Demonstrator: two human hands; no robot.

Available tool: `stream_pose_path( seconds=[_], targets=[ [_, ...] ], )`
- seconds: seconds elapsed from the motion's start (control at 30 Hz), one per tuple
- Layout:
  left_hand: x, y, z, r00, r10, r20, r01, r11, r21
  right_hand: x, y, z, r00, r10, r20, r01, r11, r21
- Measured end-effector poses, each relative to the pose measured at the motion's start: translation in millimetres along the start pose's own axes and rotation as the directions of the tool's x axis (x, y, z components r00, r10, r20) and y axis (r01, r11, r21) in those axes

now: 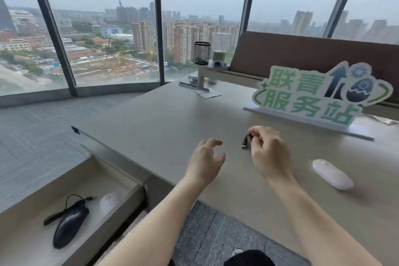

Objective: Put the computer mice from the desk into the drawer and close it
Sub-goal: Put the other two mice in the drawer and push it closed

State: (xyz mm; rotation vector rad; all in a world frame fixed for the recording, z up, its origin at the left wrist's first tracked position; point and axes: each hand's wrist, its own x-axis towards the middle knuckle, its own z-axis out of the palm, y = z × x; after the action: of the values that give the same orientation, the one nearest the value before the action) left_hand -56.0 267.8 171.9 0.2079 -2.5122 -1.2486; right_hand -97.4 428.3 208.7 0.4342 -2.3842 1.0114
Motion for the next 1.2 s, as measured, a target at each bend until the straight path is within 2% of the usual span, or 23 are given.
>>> stream_pose_path(
  seconds=[0.07, 0.13, 0.2, 0.27, 0.37, 0.43, 0.57, 0.7, 0.83, 1.0, 1.1, 1.2],
  targets=[
    [6, 24, 39, 0.994, 0.023, 0.103, -0.025, 1.0, 0.016, 5, 48, -34, 0.994, 0.075, -0.084, -0.084, 0.99, -0.115],
    [11, 41, 71, 0.987, 0.05, 0.156, -0.056, 0.998, 0.037, 7, 92, -58, 0.983, 0.154, -0.096, -0.173, 0.957, -0.234],
    [16, 57, 99, 0.982, 0.04, 0.185, -0.06, 0.993, 0.098, 6, 133, -75, 0.956, 0.293, -0.022, -0.281, 0.89, -0.359],
    [20, 68, 121, 0.98, -0.004, 0.199, -0.041, 0.974, 0.221, 0, 160, -85, 0.909, 0.408, 0.084, -0.328, 0.826, -0.458],
    [26, 79, 144, 0.984, -0.082, 0.157, 0.014, 0.92, 0.392, -9, 175, -91, 0.855, 0.485, 0.181, -0.338, 0.788, -0.514],
    [29, 81, 153, 0.993, -0.087, 0.081, 0.047, 0.913, 0.406, -13, 176, -90, 0.88, 0.442, 0.174, -0.305, 0.807, -0.505],
    [34, 77, 150, 0.992, -0.123, 0.019, 0.11, 0.934, 0.339, -15, 170, -87, 0.903, 0.409, 0.131, -0.321, 0.845, -0.427],
    [32, 66, 116, 0.987, -0.154, -0.036, 0.158, 0.957, 0.243, -13, 138, -78, 0.922, 0.378, 0.08, -0.36, 0.916, -0.177],
    [18, 53, 56, 0.979, -0.026, -0.204, 0.039, 0.998, 0.059, -11, 79, -63, 0.964, 0.259, 0.063, -0.26, 0.965, 0.015],
    [-14, 46, -38, 0.896, 0.061, -0.44, -0.062, 0.998, 0.011, -12, -4, -29, 0.991, 0.092, 0.1, -0.111, 0.972, 0.207],
    [-39, 28, -100, 0.84, 0.058, -0.539, -0.054, 0.998, 0.023, -22, -61, 6, 0.984, -0.014, 0.179, -0.036, 0.962, 0.272],
    [-68, -1, -153, 0.787, 0.003, -0.617, 0.011, 1.0, 0.019, -43, -114, 50, 0.949, -0.12, 0.29, 0.021, 0.946, 0.323]
  ],
)
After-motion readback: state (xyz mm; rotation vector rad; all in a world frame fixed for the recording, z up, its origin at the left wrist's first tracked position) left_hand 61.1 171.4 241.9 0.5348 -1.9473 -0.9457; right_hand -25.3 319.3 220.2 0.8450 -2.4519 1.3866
